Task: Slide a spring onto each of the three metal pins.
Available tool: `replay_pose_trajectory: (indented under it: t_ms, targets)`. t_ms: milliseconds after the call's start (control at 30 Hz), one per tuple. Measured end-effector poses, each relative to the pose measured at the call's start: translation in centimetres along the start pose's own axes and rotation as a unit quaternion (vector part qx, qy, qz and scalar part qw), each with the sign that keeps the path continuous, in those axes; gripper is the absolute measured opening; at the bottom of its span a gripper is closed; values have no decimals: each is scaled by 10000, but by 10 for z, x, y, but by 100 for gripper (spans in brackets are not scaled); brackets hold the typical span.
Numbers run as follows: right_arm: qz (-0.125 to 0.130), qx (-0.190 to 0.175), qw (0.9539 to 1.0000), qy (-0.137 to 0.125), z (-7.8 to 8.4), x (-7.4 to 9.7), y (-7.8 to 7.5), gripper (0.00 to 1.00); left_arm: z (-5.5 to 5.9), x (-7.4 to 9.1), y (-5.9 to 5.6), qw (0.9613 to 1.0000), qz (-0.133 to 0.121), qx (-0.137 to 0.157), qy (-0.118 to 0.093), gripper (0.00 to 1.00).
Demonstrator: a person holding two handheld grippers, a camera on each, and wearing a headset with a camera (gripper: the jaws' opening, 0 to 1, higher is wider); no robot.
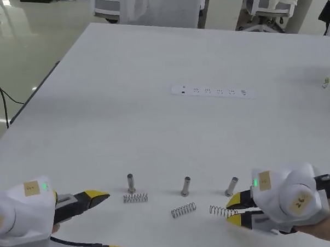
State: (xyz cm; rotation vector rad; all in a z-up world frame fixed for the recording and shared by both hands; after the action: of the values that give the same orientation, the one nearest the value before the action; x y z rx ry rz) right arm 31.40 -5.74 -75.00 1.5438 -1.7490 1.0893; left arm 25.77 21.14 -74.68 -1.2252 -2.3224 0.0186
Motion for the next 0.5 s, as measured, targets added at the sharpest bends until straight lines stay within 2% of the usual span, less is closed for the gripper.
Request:
replay_pose_trajectory:
  t_ms: [267, 367, 500]
  targets:
    - [-59, 85, 9999, -114, -13, 4, 3, 8, -1, -11, 1, 9997, 221, -106, 79, 74]
    - [-89, 124, 9998, -155, -17, 4, 5, 8, -4, -15, 1, 9995, 297, -102, 49, 68]
    - [-122, 269, 9995, -142, -23, 4, 7, 8, -9, -21, 0, 9990, 404, -175, -5, 65]
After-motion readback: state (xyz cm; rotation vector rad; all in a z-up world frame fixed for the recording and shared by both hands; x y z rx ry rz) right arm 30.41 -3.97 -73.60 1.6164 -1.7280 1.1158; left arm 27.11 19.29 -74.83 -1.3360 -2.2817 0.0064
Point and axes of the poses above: the centre of the closed fingertips' face, and the gripper's own axes: x roughly backward along the fingers, y roughly to its left, z roughly out of its underside, the point moved 8 cm from there along x, roughly backward along the fingers, and after that the axes turned 2 degrees about x, right-handed, at the moved point
